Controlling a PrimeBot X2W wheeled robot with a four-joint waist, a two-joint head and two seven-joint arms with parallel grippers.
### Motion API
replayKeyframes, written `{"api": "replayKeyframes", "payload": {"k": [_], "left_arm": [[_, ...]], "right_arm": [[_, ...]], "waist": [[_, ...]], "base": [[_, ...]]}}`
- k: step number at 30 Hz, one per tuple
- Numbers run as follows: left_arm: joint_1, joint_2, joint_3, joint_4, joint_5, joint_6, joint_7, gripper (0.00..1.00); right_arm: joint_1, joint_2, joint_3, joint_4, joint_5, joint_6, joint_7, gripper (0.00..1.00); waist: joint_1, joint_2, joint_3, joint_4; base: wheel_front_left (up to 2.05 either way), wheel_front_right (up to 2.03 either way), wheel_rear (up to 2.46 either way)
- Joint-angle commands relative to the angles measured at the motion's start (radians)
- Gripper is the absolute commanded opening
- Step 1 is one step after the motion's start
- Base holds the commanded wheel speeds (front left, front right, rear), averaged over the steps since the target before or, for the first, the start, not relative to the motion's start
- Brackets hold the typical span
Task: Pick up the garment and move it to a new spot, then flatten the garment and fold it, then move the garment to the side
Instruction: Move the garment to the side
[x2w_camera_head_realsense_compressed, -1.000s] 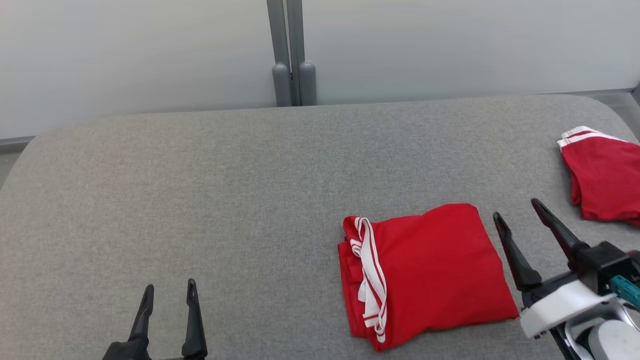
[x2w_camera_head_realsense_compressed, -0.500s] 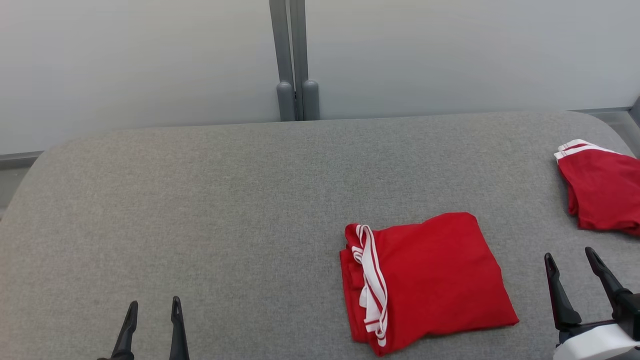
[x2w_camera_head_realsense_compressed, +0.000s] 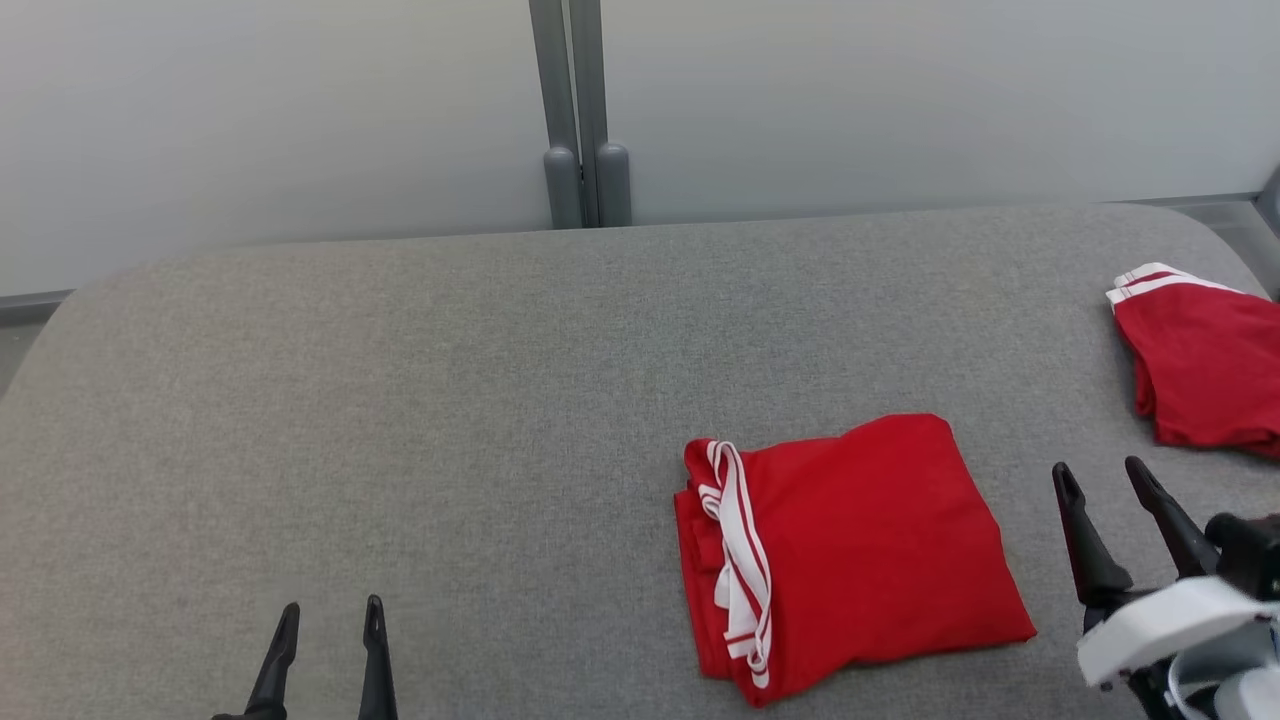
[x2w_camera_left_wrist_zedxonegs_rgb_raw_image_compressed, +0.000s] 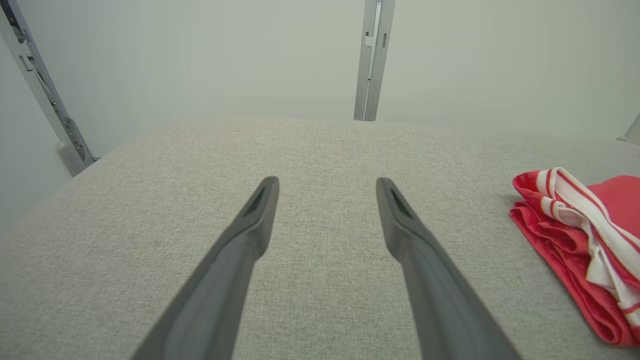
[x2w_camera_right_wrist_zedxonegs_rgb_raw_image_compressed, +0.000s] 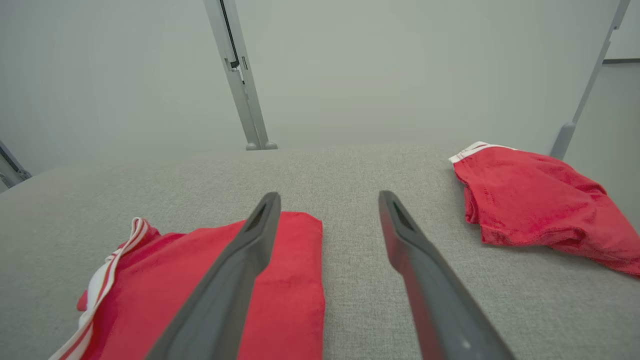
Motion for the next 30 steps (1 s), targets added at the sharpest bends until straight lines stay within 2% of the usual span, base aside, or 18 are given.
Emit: {"api": "replayKeyframes", "payload": {"k": [1,2,4,6,9,12,19,20,21,25,30], "left_arm": [[-0.019,0.001,-0.008,0.004,0.002,-0.005,0.0,1.0],[-0.025,0.001,-0.013,0.008,-0.002,-0.004,0.0,1.0],[-0.042,0.001,-0.029,0.013,-0.002,-0.005,0.0,1.0],[-0.055,0.001,-0.048,0.018,-0.009,0.001,0.0,1.0],[-0.06,0.002,-0.073,0.028,-0.021,0.012,0.0,1.0],[-0.068,0.002,-0.093,0.025,-0.032,0.024,0.0,1.0],[-0.091,0.002,-0.12,0.015,-0.038,0.036,0.0,1.0],[-0.097,0.002,-0.121,0.014,-0.038,0.038,0.0,1.0],[-0.102,0.002,-0.122,0.013,-0.039,0.039,0.0,1.0],[-0.131,0.002,-0.122,0.002,-0.047,0.045,0.0,1.0],[-0.17,0.002,-0.12,-0.015,-0.047,0.05,0.0,1.0]], "right_arm": [[-0.041,-0.024,0.014,0.014,0.067,-0.001,0.063,1.0],[-0.072,-0.039,0.027,0.033,0.135,0.0,0.147,1.0],[-0.131,-0.095,0.061,0.049,0.2,0.0,0.29,1.0],[-0.165,-0.124,0.108,0.078,0.253,0.0,0.428,1.0],[-0.205,-0.154,0.145,0.127,0.301,0.0,0.566,1.0],[-0.237,-0.155,0.159,0.173,0.327,0.0,0.637,1.0],[-0.297,-0.138,0.171,0.259,0.359,0.0,0.727,1.0],[-0.312,-0.146,0.175,0.261,0.356,0.0,0.73,0.4],[-0.323,-0.149,0.171,0.265,0.359,0.0,0.73,0.02],[-0.368,-0.161,0.17,0.266,0.383,0.0,0.738,0.0],[-0.493,-0.231,0.143,0.22,0.368,-0.001,0.699,0.0]], "waist": [[0.0,0.0,0.018,0.004],[0.0,0.0,0.027,0.007],[0.0,0.0,0.058,0.019],[0.0,0.0,0.078,0.033],[0.0,0.0,0.094,0.06],[0.0,0.0,0.112,0.089],[0.0,0.0,0.153,0.136],[0.0,0.0,0.161,0.139],[0.0,0.0,0.168,0.14],[0.0,0.0,0.208,0.133],[0.0,0.0,0.277,0.08]], "base": [[0.0,0.0,0.0],[0.0,0.0,0.0],[0.0,0.0,0.0],[0.0,0.0,0.0],[0.0,0.0,0.0],[0.0,0.0,0.0],[0.0,0.0,0.0],[0.0,0.0,0.0],[0.0,0.0,0.0],[0.0,0.0,0.0],[0.0,0.0,0.0]]}}
